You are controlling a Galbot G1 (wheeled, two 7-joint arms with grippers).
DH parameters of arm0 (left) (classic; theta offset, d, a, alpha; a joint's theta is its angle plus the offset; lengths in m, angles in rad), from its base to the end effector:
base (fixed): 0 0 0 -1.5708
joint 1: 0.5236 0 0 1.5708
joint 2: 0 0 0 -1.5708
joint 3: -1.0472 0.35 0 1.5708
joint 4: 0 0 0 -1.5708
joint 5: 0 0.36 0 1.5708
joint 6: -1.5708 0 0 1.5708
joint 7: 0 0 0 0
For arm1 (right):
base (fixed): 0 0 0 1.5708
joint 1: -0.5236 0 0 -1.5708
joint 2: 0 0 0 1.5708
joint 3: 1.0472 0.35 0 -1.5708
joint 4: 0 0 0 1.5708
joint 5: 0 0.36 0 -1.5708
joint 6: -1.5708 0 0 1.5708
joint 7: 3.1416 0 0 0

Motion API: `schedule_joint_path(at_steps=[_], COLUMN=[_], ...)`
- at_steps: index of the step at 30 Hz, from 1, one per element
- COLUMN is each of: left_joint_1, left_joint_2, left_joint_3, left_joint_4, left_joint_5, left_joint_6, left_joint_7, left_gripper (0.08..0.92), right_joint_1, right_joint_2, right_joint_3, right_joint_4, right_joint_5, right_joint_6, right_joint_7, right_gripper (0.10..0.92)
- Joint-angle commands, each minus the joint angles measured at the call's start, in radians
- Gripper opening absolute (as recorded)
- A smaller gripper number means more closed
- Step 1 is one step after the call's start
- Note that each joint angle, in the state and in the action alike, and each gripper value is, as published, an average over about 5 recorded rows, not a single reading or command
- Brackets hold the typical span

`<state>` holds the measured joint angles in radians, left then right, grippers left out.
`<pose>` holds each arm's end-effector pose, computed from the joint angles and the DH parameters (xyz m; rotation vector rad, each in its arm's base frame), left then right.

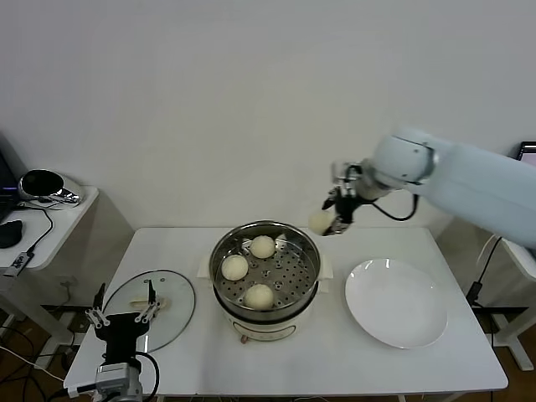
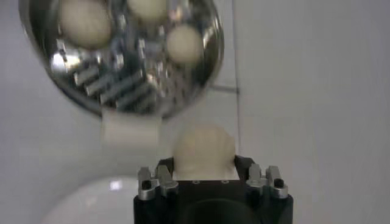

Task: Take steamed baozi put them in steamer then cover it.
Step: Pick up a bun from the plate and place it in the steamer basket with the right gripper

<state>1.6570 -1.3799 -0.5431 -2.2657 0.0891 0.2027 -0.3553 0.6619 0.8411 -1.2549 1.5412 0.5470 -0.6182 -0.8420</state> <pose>0.1600 0.0280 -0.2537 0.4320 -3.0193 -0.4243 0.5090 0.0220 -0.0041 1.2765 -1.6800 1.3484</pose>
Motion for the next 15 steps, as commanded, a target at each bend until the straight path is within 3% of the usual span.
schedule_joint_path(at_steps=[1,15], left_joint_1=[0.004,0.003], left_joint_2=[-0.003,-0.012], left_joint_3=[-0.005,-0.008], left_joint_4=[-0.006,-0.015], left_joint_5=[0.0,-0.001], left_joint_6=[-0.001,-0.003], left_joint_7=[-0.001,-0.003], left_gripper=[0.823,0.823], right_joint_1=[0.01,-0.096], right_joint_2=[0.217,0.224], right_joint_3=[-0.116,-0.16], right_joint_4=[-0.006,-0.072], right_joint_5=[0.169,0.047], right_joint_6=[-0.111,-0.112], right_joint_7=[0.132,0.129], right_gripper=[0.619,0.619])
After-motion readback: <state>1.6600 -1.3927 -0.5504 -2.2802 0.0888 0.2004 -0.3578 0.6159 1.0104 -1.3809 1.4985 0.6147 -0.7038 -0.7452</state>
